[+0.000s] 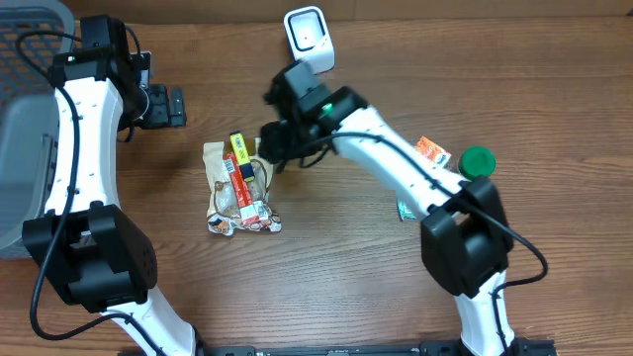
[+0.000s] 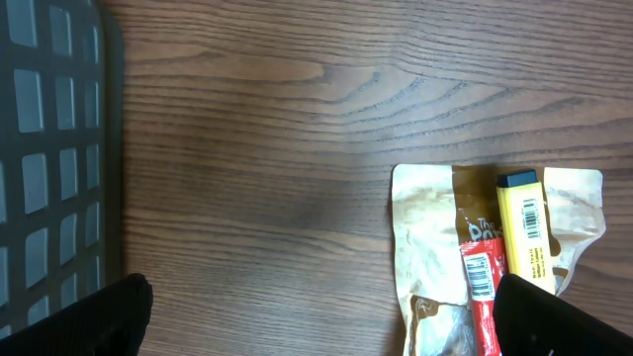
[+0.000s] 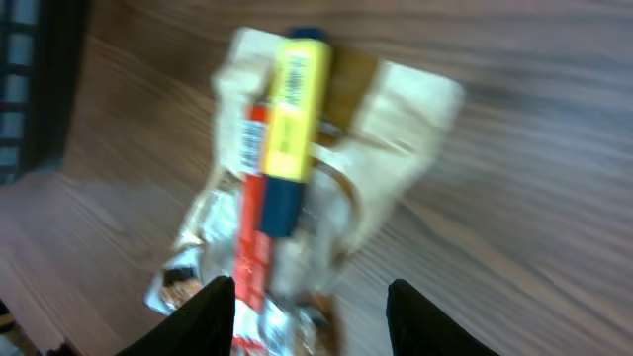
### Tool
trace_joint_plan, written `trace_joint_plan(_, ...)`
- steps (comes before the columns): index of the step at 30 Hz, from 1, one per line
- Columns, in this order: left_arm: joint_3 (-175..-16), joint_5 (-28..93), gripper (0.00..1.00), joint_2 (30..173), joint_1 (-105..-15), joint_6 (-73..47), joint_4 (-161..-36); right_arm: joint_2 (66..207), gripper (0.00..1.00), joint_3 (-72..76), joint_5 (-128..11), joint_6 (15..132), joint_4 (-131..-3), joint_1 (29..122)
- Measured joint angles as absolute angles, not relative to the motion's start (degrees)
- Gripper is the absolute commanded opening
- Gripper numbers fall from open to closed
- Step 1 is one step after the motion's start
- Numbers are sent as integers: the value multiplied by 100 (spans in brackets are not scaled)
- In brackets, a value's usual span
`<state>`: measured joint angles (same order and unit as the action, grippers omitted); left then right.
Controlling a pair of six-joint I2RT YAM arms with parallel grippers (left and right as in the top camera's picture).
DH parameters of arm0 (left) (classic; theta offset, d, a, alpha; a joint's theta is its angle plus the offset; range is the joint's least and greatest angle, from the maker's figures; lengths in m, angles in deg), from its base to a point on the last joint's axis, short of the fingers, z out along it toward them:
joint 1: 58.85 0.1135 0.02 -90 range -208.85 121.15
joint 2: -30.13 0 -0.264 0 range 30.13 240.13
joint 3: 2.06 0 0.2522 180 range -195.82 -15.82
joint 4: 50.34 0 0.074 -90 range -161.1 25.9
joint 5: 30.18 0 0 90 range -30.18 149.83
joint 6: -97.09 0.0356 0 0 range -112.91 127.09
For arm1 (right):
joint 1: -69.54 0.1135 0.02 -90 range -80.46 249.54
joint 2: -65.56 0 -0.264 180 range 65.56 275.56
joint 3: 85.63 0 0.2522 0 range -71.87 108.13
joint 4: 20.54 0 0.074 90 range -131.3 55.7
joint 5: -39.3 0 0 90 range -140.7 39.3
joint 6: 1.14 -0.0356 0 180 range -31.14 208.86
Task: Scan the item barcode
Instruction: 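Move the right gripper to the snack pile and grasp the yellow stick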
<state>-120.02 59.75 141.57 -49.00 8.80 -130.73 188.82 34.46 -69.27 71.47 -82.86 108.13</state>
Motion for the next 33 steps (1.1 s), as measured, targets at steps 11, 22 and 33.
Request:
trace_joint_plan(11,-12000,5977,100,14157,-4900,880,-13073,19312,50,3441,-6507,6863,-7652,11232)
trace_joint_plan(22,-12000,5975,100,14157,-4900,880,-13073,19721,49,3441,-6682,6764,-7457,11228)
trace_joint_plan(33,-12002,5977,99,14157,-4900,880,-13073,19732,46,3441,-6854,6659,-7401,11228)
